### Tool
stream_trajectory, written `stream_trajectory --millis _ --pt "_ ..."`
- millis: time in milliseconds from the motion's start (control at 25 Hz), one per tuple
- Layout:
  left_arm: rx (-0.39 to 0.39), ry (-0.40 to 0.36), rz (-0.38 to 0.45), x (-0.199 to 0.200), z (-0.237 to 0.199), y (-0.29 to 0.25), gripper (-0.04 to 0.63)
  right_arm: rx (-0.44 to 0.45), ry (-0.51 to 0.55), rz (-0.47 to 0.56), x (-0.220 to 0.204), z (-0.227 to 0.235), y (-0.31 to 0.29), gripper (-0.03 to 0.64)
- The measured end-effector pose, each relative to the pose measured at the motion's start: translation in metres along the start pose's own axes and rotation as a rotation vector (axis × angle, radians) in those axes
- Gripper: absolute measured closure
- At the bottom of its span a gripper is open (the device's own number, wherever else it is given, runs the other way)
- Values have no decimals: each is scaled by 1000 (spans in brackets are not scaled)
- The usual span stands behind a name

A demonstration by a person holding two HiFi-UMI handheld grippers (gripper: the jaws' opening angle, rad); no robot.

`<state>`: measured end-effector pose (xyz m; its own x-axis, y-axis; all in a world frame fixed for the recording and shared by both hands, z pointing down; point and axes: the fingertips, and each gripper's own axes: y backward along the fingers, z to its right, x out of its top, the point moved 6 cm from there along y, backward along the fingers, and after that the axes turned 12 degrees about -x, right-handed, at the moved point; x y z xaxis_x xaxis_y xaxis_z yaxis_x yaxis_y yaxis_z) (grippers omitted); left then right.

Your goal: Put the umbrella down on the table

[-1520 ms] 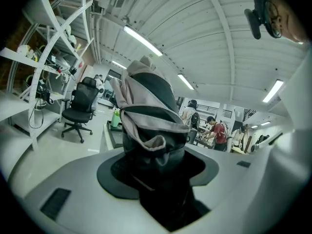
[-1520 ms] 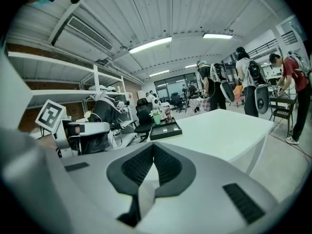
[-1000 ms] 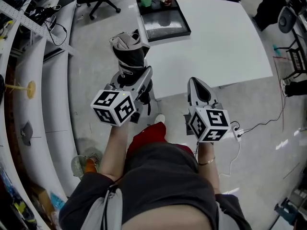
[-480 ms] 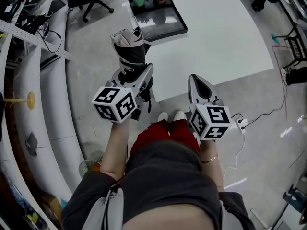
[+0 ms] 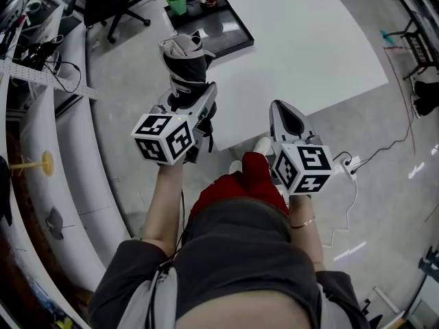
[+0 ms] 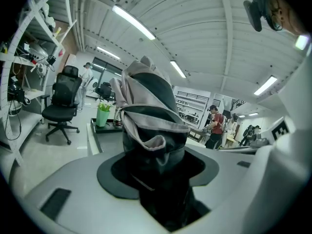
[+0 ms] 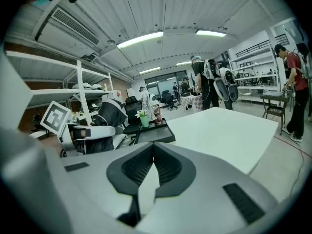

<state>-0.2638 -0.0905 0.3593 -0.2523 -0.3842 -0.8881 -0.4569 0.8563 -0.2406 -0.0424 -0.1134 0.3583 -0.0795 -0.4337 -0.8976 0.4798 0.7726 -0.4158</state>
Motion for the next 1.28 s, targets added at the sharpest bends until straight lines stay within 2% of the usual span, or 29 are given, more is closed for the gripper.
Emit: stream_trajectory --millis 640,1280 --pt "-111 -98 -179 -4 -25 -103 351 -53 -47 -45 -4 32 -35 598" --pt "-198 -176 -351 -27 -18 -172 352 -97 -94 -94 -15 62 -56 598"
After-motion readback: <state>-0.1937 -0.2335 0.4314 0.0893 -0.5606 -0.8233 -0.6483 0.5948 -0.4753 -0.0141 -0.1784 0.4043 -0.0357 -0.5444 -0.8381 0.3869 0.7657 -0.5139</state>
